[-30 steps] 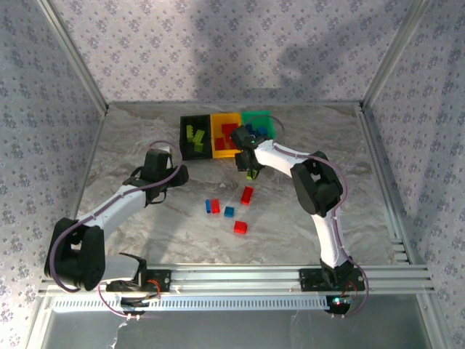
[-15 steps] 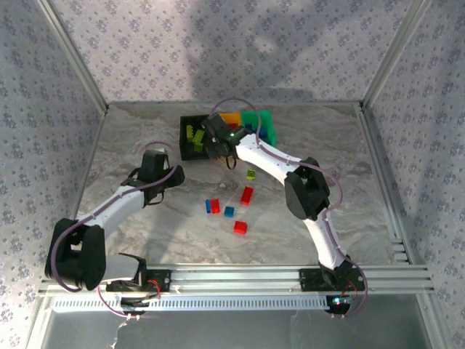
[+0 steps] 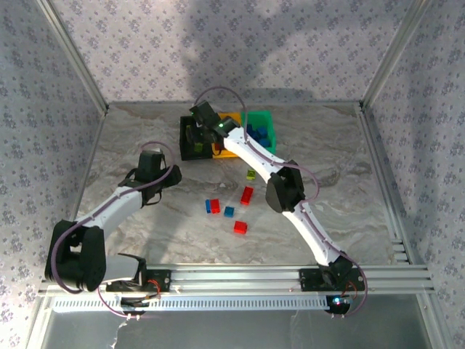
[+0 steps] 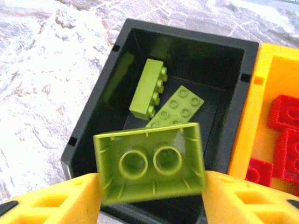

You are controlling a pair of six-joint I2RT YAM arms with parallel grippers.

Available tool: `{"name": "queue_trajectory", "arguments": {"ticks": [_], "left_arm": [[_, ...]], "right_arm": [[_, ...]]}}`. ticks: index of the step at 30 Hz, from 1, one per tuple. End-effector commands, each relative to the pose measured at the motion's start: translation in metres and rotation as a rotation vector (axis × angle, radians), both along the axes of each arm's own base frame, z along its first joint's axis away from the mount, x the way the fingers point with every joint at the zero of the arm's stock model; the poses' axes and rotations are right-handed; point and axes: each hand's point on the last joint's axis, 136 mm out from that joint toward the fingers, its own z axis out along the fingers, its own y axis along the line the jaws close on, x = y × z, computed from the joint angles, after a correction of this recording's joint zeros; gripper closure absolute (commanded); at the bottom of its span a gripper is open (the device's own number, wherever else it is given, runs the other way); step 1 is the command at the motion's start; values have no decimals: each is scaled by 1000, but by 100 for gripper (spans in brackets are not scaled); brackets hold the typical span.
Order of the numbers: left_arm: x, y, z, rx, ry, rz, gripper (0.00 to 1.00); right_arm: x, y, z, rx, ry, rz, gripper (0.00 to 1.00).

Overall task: Sort the legos into containers by color
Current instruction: Place the lego in the container, then pick up the lego from the center of the table.

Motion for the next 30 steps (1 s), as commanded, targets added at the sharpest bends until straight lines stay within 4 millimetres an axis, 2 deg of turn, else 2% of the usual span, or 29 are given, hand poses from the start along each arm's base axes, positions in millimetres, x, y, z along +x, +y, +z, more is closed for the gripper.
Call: {"name": "queue_trajectory", "arguments": {"ticks": [1,5,9,13,17,21,25,30], "left_arm": [[0,1,9,-21,-30,6,37],[0,-1,10,-30,-32,1,36],[0,-2,10,-35,-33,-4,37],[0,-3,9,-41,-36,-9,37],[0,-5,7,-48,-32,-14,37],[0,-7,8,-59,-36,-22,37],[0,-8,6,-64,-35,-25,37],[1,-9,3,-62,-28,-27,37]], "right_arm": [[1,-10,2,8,36,-14,39],[-14,-19,11,-29,36,-14,40],[-39,-33,20,-64,32,-13,40],[-66,-62,16,-96,52,-43,40],[-90,-95,4,-131,72,-90,39],[-113,-133,-25,-175,125,-151,39],[-120,-161,-51,-208,175,-210,39],[-119,-179,-70,-219,211,-264,39]]}}
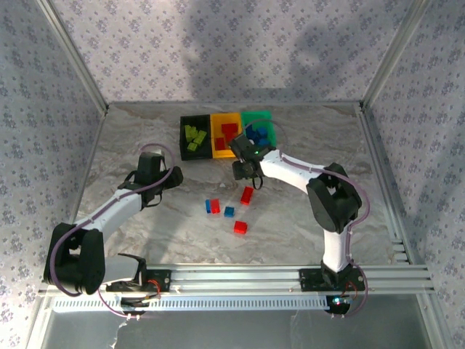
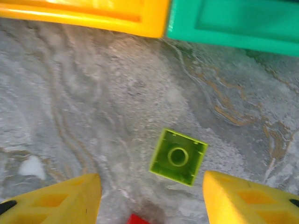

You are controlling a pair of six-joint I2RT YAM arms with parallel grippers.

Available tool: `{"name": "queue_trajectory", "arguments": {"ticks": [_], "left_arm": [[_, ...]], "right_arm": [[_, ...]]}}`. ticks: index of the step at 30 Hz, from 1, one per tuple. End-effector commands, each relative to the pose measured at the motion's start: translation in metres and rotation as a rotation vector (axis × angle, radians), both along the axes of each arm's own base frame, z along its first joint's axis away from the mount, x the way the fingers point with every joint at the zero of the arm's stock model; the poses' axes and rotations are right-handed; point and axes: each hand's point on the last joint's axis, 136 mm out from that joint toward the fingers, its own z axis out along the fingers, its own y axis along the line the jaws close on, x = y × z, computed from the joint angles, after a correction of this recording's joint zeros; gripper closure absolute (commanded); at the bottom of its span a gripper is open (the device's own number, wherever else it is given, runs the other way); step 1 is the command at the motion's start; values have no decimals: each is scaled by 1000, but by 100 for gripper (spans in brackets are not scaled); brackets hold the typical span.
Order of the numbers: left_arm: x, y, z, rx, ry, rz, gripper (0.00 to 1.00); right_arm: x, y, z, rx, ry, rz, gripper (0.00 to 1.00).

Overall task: Sort the legos into containers by color
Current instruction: Pick up the lego from the center of the table.

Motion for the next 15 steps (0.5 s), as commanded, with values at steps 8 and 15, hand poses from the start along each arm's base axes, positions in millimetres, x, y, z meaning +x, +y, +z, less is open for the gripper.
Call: {"name": "queue_trajectory", "arguments": {"ticks": [8,15], "left_arm": [[5,-1,5,-26,-23,5,37],[5,-2,5,-29,-22,2,37]], "right_arm": [[16,-13,-22,13,18,-98,39],[14,-15,-41,-5,51,-110,45]]}}
